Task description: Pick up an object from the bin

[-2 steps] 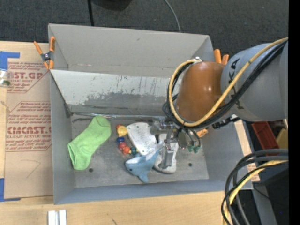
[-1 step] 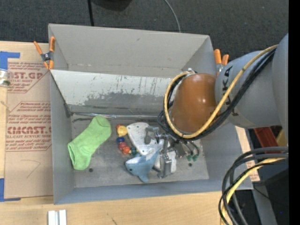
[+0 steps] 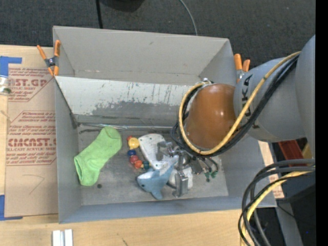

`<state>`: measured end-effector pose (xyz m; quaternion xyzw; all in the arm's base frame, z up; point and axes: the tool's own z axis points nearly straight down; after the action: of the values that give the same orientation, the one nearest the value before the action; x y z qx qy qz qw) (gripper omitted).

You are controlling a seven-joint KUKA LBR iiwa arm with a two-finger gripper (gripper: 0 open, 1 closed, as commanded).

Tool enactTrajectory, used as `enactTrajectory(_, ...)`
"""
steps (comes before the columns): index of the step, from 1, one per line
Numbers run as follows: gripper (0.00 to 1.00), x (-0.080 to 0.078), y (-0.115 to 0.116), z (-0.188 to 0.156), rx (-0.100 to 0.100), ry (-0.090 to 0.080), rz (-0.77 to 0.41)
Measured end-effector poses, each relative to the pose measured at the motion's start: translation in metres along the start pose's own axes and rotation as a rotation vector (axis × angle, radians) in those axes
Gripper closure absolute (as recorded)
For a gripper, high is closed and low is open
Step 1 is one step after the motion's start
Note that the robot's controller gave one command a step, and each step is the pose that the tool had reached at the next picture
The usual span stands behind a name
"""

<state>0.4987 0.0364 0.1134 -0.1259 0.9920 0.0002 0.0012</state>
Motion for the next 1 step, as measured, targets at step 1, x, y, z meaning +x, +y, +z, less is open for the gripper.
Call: enactTrajectory(1, 1.0, 0.0007, 0.0106, 0.031, -0.003, 0.0, -0.202)
